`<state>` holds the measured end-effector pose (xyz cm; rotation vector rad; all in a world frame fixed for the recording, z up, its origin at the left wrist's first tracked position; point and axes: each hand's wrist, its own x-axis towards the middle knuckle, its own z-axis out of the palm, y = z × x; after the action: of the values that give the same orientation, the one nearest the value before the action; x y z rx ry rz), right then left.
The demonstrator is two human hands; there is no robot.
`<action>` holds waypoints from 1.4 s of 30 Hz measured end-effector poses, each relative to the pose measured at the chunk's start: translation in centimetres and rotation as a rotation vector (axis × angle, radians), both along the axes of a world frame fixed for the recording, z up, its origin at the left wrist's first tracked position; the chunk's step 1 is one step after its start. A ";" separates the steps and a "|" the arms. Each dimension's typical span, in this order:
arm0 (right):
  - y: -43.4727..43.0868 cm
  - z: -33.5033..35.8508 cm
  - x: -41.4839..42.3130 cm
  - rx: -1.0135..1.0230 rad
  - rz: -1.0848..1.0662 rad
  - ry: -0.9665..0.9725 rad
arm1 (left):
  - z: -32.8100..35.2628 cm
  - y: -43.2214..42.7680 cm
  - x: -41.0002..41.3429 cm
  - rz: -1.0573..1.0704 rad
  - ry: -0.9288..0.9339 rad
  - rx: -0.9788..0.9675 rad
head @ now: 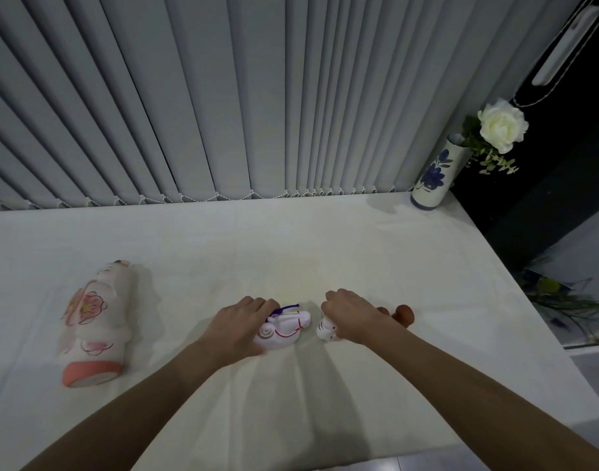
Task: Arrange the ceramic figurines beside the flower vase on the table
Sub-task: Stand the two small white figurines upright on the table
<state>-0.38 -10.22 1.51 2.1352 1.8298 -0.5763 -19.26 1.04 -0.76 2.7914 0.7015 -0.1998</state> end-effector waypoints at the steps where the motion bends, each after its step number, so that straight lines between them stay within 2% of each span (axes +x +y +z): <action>1: -0.1 -0.3 0.0 0.007 -0.003 0.007 | 0.0 0.0 -0.1 -0.010 0.001 -0.004; 7: -0.5 -1.3 0.0 -0.008 -0.053 0.032 | 0.0 0.5 -0.5 0.004 -0.003 -0.078; 15: -0.8 -1.0 0.5 -0.009 0.014 0.009 | -0.7 1.2 -1.9 0.033 -0.048 -0.212; 22: -0.7 -0.3 0.2 -0.097 -0.242 0.217 | -1.0 1.4 -1.7 0.064 -0.089 -0.310; 31: -0.8 -0.6 0.3 -0.093 -0.180 0.160 | -1.6 0.8 -0.7 0.031 -0.105 -0.325; 37: -0.7 -0.8 0.4 -0.100 -0.214 0.180 | -1.9 0.6 -0.9 0.045 -0.122 -0.322; 42: -0.8 -0.9 0.6 -0.111 -0.077 0.091 | -1.6 0.6 -0.8 0.032 -0.115 -0.320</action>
<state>0.22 -11.01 0.65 2.1461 1.7233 -0.7857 -20.07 1.64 -2.34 2.4640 0.6253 -0.1304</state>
